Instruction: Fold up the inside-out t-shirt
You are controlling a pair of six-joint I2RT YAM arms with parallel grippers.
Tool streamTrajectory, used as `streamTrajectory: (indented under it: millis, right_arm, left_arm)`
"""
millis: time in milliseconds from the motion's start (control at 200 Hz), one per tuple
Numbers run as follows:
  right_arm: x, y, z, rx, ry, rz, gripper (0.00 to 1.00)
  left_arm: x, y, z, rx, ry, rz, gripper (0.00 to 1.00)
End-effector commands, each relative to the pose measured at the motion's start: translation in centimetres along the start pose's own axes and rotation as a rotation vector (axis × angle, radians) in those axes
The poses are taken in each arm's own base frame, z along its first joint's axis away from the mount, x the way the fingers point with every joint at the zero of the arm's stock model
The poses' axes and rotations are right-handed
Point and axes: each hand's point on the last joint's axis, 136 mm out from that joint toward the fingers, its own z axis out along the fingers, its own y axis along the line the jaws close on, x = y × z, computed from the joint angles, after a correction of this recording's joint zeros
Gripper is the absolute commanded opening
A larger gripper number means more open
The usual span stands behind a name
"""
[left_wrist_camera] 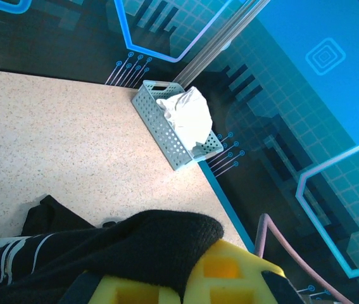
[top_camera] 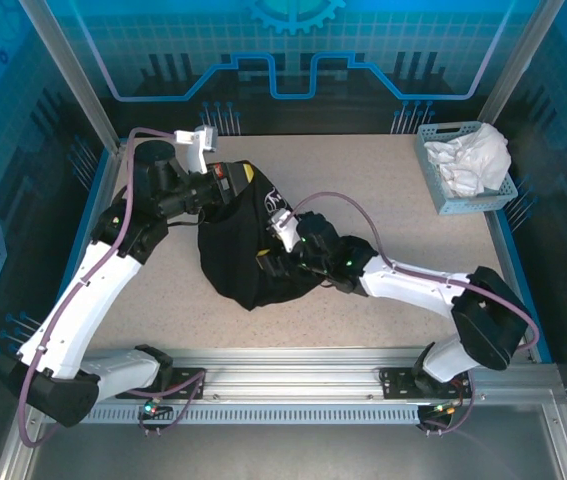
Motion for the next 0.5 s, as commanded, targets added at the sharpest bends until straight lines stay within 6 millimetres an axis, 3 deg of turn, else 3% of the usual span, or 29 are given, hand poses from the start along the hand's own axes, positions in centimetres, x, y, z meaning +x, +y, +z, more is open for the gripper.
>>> streamTrajectory:
  millis: [0, 85, 145, 310, 495]
  right_arm:
    - [-2.9, 0.6, 0.2, -0.024, -0.079, -0.002, 0.52]
    - [-2.3, -0.3, -0.4, 0.001, -0.040, -0.014, 0.15]
    - [-2.1, -1.2, -2.1, 0.013, -0.020, -0.031, 0.00]
    - [-3.6, -1.6, -9.4, -0.184, -0.061, 0.012, 0.00]
    - [-6.2, -0.6, -16.5, -0.408, -0.127, 0.064, 0.00]
  left_arm:
    - [-0.7, -0.6, -1.0, 0.001, -0.047, 0.047, 0.00]
    - [-1.1, 0.2, -1.2, -0.038, -0.071, 0.050, 0.00]
    - [-1.5, 1.1, -1.6, -0.086, -0.103, 0.057, 0.00]
    - [-2.6, 4.0, -3.2, -0.258, -0.208, 0.111, 0.00]
    - [-1.6, 6.5, -2.2, -0.330, -0.192, 0.147, 0.01]
